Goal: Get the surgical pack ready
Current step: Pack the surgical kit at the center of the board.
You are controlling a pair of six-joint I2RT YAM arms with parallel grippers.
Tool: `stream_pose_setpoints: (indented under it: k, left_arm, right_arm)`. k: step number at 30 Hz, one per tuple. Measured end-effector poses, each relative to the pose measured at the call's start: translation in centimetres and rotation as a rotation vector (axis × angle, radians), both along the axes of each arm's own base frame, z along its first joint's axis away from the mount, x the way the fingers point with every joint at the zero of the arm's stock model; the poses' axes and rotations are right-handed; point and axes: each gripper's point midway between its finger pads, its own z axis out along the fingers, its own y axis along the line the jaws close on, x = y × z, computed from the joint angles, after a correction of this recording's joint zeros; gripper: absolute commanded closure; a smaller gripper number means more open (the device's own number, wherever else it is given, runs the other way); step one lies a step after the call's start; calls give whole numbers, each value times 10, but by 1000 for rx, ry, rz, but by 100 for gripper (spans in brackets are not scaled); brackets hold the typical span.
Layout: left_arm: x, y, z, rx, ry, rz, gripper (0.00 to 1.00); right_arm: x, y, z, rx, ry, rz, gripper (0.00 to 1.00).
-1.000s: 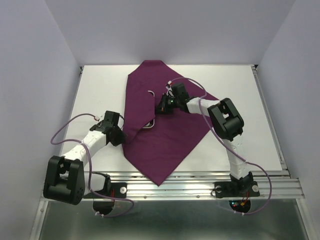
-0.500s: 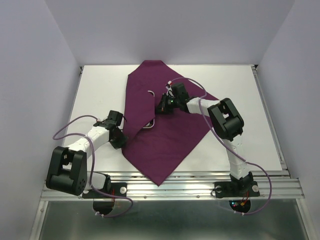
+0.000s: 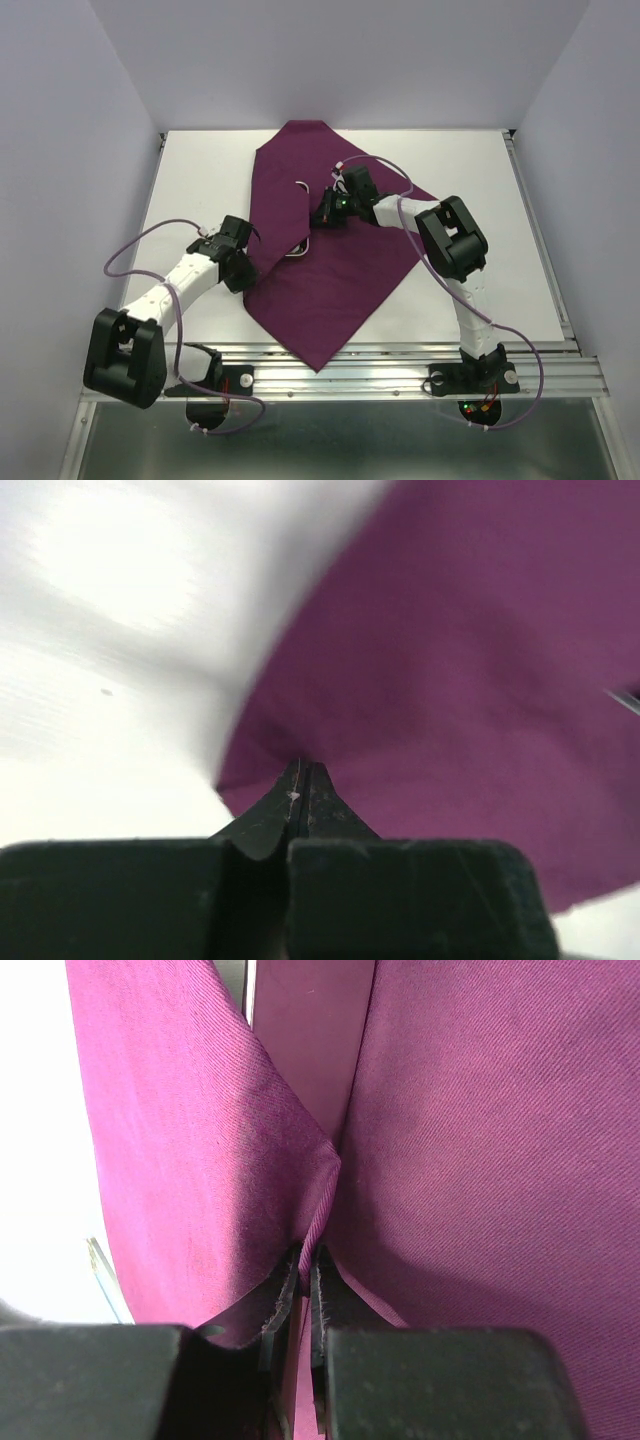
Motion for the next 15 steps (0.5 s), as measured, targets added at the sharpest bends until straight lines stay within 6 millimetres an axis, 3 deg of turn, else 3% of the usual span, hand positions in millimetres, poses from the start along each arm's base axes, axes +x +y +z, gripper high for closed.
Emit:
stream_pose_setpoints:
  k: [3,6,9,12,15]
  left_arm:
    - [5,-29,33,-32,-107,-112,100]
    - [-3,-53,46,-55,-145,-206,100]
    - [-28,-75,39,-71,-109,-308,99]
    - [-66,-92,28,-96,-58,-409,85]
    - [-96,-106,28,-149,-41,-476,75]
  right_arm:
    - [0,0,0,1,-1,0,99]
    - [0,0,1,0,-1,0,99]
    - [1,0,1,-1,0,0,99]
    - [1,0,1,-3,-2,1,99]
    - [0,0,1,-4,-3,1,99]
